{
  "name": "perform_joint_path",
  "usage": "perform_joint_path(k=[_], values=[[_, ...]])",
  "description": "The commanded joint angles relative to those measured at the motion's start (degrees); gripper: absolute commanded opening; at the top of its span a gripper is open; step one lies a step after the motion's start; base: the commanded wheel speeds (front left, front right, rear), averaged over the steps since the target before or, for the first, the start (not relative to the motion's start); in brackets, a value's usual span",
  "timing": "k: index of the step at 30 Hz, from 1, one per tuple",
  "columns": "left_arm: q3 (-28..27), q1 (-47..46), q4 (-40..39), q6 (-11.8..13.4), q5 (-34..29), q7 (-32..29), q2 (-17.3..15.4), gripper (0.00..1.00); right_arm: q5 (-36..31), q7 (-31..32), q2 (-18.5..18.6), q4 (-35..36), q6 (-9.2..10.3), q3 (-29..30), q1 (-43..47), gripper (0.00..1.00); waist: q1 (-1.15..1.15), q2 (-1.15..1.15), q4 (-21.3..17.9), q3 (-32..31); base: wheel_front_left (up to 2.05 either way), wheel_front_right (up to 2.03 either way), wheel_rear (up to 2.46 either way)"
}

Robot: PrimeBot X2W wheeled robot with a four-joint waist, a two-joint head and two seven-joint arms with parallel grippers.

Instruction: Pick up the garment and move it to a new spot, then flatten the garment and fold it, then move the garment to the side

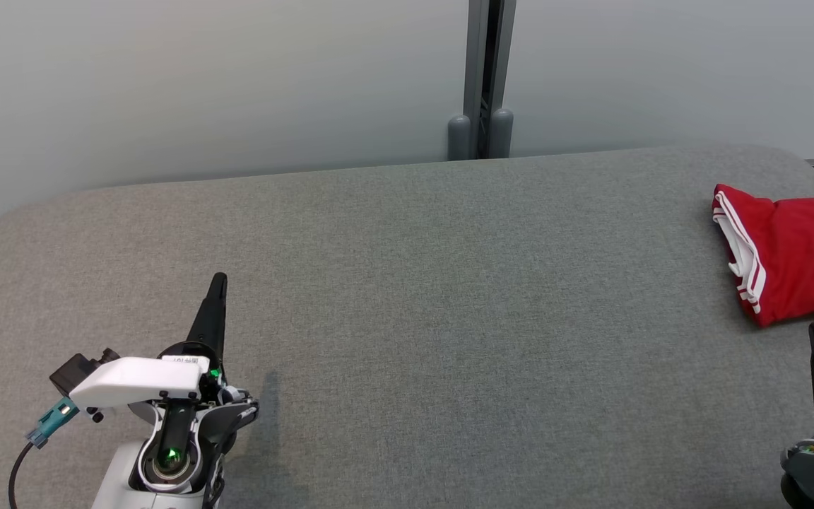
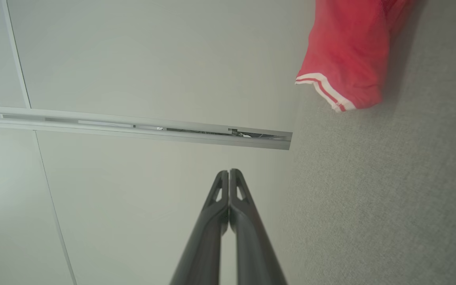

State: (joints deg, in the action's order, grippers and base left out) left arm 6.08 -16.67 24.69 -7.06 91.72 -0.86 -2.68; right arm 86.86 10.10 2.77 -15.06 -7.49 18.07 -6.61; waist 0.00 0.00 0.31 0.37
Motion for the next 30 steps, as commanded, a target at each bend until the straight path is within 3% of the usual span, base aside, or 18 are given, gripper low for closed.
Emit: perform_joint_path(k=[1,30], values=[[-0.3,-1.1,0.2,-0.4,1.0,-0.2,-0.3,0.0,1.4,0.7,0.2,0.0,0.0,0.4,-0.8,0.0,0.0,0.0,-0.1,0.0,0.0,0.0,0.0],[-0.3,-1.7,0.7,-0.6,3.3,-0.8,-0.4,0.0,4.0,1.4,0.2,-0.2,0.0,1.0,-0.9,0.0,0.0,0.0,-0.4,0.1,0.0,0.0,0.0]])
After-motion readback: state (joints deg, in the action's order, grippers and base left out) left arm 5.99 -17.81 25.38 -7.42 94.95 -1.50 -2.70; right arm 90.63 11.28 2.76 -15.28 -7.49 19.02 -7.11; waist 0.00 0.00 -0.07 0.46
